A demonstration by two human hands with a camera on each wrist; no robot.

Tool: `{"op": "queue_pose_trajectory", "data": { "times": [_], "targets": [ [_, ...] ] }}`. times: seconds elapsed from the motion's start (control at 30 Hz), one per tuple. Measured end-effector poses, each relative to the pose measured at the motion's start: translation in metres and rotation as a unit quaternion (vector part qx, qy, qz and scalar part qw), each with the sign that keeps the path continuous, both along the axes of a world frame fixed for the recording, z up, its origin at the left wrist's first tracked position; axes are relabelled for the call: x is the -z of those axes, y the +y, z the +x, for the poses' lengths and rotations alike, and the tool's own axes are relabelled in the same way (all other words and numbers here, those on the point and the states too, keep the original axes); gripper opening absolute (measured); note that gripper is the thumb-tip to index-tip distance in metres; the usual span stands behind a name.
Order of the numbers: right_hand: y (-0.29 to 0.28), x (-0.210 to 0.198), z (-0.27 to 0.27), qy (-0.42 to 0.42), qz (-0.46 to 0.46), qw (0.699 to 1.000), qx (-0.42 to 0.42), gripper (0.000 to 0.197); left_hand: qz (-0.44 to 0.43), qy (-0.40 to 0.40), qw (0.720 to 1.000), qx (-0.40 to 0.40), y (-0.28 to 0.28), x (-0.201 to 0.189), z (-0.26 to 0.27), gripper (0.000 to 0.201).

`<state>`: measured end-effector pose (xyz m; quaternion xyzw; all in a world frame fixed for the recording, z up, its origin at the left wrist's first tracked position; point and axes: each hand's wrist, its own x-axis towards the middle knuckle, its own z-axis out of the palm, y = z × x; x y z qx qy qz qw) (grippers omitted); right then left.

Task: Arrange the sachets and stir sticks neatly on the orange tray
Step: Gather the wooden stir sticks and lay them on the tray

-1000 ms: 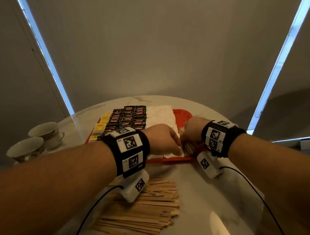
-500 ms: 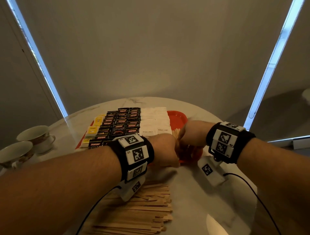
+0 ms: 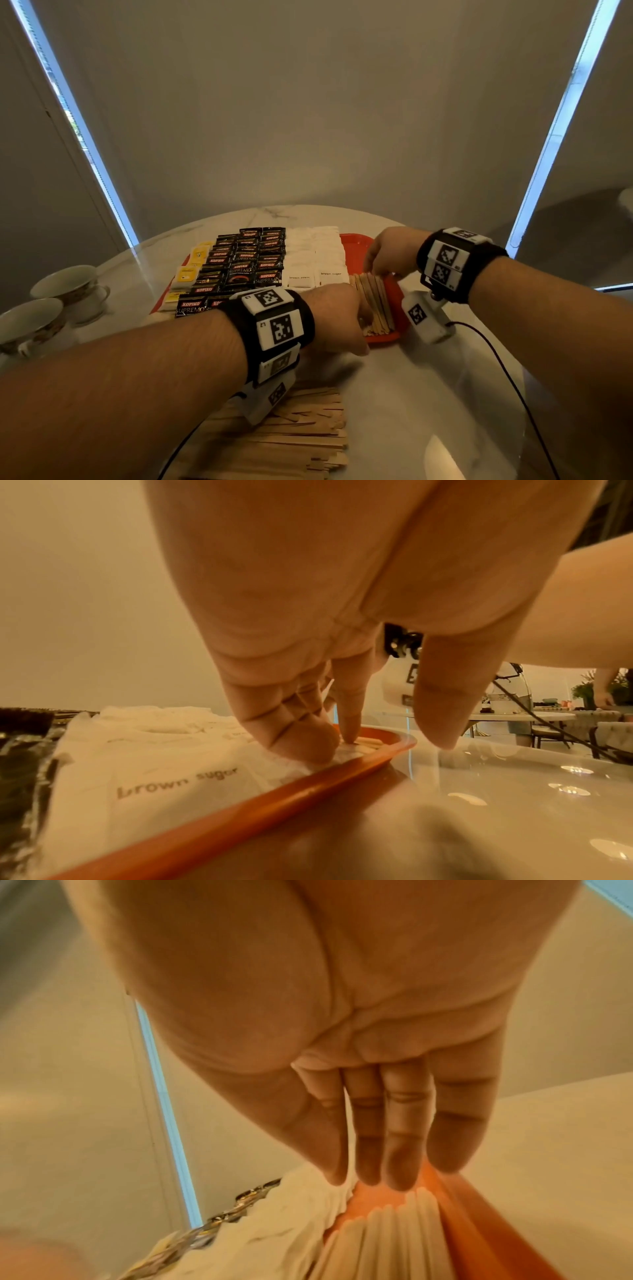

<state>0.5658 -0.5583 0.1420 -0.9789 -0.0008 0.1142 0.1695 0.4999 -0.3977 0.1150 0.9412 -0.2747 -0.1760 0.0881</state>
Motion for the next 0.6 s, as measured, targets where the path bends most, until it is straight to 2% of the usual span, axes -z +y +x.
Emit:
{"op": "queue_pose_trajectory", "data": {
  "times": [0.1, 0.17, 0.23, 0.43, 0.6],
  "targets": [
    [0.008, 0.003, 0.015, -0.004, -0.110, 0.992, -0.054, 0.036, -0.005, 0.000, 1.000, 0.004, -0.001, 0.000, -0.001, 0.053],
    [0.013, 0.008, 0.024, 0.023, -0.184, 0.978, -0.094, 0.040, 0.000, -0.001, 1.000, 0.010, -0.001, 0.001, 0.000, 0.054],
    [0.018, 0.012, 0.031, 0.050, -0.219, 0.968, -0.108, 0.042, 0.010, -0.004, 1.000, 0.018, -0.002, 0.003, 0.000, 0.056],
    [0.018, 0.008, 0.031, 0.058, -0.198, 0.970, -0.128, 0.043, 0.014, -0.004, 1.000, 0.021, -0.003, 0.003, 0.002, 0.055],
    [0.002, 0.008, 0.030, -0.013, -0.157, 0.981, -0.116, 0.037, -0.010, -0.014, 1.000, 0.019, -0.005, 0.004, 0.002, 0.060]
  ]
}}
